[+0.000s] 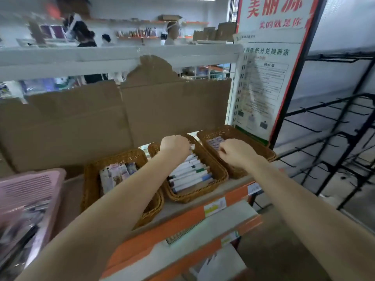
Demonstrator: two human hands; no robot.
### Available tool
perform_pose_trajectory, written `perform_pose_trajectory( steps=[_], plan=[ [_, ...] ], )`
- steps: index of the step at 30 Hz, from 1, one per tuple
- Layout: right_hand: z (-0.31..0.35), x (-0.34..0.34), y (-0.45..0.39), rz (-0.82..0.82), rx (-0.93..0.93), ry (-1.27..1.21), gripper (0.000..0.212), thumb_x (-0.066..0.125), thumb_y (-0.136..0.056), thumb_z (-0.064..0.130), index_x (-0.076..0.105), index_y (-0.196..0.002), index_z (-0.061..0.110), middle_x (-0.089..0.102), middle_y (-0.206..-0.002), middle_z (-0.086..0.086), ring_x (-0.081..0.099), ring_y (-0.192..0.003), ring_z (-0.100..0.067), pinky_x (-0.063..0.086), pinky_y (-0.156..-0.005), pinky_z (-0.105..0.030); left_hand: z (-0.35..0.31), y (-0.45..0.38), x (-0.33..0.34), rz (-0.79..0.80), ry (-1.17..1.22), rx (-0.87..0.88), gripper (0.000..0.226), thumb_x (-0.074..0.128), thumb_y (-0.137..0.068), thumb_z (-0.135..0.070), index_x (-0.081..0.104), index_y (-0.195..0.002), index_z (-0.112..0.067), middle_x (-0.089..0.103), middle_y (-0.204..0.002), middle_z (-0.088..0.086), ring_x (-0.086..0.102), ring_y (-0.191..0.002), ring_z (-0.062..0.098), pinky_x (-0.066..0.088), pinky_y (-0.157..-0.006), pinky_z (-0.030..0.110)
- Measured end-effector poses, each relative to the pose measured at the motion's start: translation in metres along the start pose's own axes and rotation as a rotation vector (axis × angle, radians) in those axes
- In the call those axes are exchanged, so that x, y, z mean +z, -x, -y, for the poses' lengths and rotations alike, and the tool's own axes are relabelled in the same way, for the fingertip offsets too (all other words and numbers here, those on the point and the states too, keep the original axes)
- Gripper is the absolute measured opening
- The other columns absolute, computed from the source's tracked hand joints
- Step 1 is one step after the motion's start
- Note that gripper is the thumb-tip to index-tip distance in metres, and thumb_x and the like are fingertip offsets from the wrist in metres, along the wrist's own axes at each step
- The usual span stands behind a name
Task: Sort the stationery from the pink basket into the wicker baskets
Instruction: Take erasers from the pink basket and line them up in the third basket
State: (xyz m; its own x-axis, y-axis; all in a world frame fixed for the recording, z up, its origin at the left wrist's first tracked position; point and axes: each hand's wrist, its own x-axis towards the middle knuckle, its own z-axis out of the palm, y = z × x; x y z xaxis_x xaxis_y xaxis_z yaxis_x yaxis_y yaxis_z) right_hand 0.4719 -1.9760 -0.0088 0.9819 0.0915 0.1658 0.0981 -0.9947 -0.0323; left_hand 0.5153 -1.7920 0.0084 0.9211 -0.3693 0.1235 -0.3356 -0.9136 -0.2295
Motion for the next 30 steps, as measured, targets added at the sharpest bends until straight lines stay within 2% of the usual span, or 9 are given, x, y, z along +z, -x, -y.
perform_pose_trajectory(
  steps=[3,5,8,13,17,20,22,25,30],
  plan=[
    [-0.037,0.004,-0.016,0.026,0.047,0.001,0.024,0.044,-0.097,0.026,0.057,-0.080,0.016,0.057,-0.075,0.000,0.057,-0.070,-0.016,0.042,-0.057,-0.028,-0.031,-0.035,0.001,0.009,0.002,0.033,0.025,0.041,-0.099,-0.029,0.056,-0.083,-0.015,0.048,-0.068,-0.004,0.052,-0.069,0.017,0.037,-0.055,0.029],
    [-0.058,0.008,-0.026,0.041,0.063,0.010,0.022,0.045,-0.096,0.027,0.062,-0.088,0.015,0.061,-0.085,-0.001,0.059,-0.077,-0.016,0.050,-0.066,-0.031,-0.050,-0.060,0.004,0.027,0.029,0.059,0.027,0.042,-0.099,-0.031,0.056,-0.082,-0.015,0.047,-0.065,-0.004,0.053,-0.068,0.017,0.038,-0.055,0.028],
    [-0.085,0.016,-0.042,0.059,0.077,0.014,0.023,0.046,-0.095,0.027,0.065,-0.097,0.014,0.063,-0.094,-0.003,0.059,-0.085,-0.018,0.051,-0.074,-0.032,-0.075,-0.094,0.007,0.062,0.053,0.094,0.027,0.041,-0.098,-0.035,0.059,-0.091,-0.016,0.046,-0.068,-0.003,0.052,-0.072,0.018,0.035,-0.051,0.028],
    [-0.116,0.030,-0.071,0.095,0.058,-0.008,0.023,0.050,-0.093,0.029,0.064,-0.101,0.013,0.059,-0.101,-0.004,0.058,-0.094,-0.021,0.047,-0.076,-0.031,-0.108,-0.141,0.016,0.112,0.081,0.102,0.032,0.044,-0.097,-0.036,0.061,-0.108,-0.012,0.061,-0.103,0.005,0.059,-0.092,0.024,0.044,-0.066,0.032],
    [-0.135,0.047,-0.101,0.165,0.038,-0.050,0.018,0.049,-0.094,0.029,0.060,-0.084,0.019,0.061,-0.090,0.000,0.057,-0.081,-0.015,0.044,-0.068,-0.027,-0.130,-0.172,0.027,0.125,0.087,0.053,0.029,0.043,-0.098,-0.028,0.063,-0.112,-0.013,0.062,-0.114,0.005,0.059,-0.103,0.025,0.039,-0.068,0.030],
    [-0.145,0.061,-0.126,0.202,-0.015,-0.041,0.029,0.044,-0.097,0.029,0.055,-0.070,0.024,0.060,-0.080,0.003,0.055,-0.069,-0.011,0.045,-0.065,-0.026,-0.142,-0.191,0.041,0.161,0.091,0.000,0.028,0.042,-0.098,-0.024,0.065,-0.110,-0.014,0.064,-0.116,0.006,0.060,-0.104,0.024,0.039,-0.069,0.029],
    [-0.153,0.069,-0.139,0.212,-0.085,-0.031,0.028,0.042,-0.097,0.026,0.060,-0.077,0.020,0.066,-0.087,-0.001,0.057,-0.071,-0.013,0.049,-0.069,-0.027,-0.149,-0.201,0.050,0.205,0.084,-0.044,0.029,0.044,-0.098,-0.025,0.064,-0.113,-0.013,0.063,-0.121,0.007,0.059,-0.109,0.024,0.041,-0.075,0.029],
    [-0.165,0.076,-0.153,0.182,-0.191,-0.068,0.027,0.041,-0.097,0.022,0.065,-0.087,0.014,0.067,-0.096,-0.006,0.061,-0.082,-0.019,0.048,-0.071,-0.029,-0.154,-0.213,0.061,0.255,0.097,-0.112,0.033,0.045,-0.097,-0.029,0.061,-0.119,-0.011,0.059,-0.128,0.009,0.055,-0.117,0.024,0.043,-0.088,0.031],
    [-0.172,0.082,-0.173,0.126,-0.307,-0.137,0.027,0.040,-0.096,0.017,0.065,-0.094,0.008,0.066,-0.105,-0.009,0.063,-0.096,-0.024,0.048,-0.074,-0.029,-0.156,-0.219,0.074,0.297,0.158,-0.247,0.034,0.047,-0.096,-0.027,0.058,-0.123,-0.010,0.056,-0.130,0.011,0.054,-0.118,0.026,0.045,-0.090,0.034]
  ],
)
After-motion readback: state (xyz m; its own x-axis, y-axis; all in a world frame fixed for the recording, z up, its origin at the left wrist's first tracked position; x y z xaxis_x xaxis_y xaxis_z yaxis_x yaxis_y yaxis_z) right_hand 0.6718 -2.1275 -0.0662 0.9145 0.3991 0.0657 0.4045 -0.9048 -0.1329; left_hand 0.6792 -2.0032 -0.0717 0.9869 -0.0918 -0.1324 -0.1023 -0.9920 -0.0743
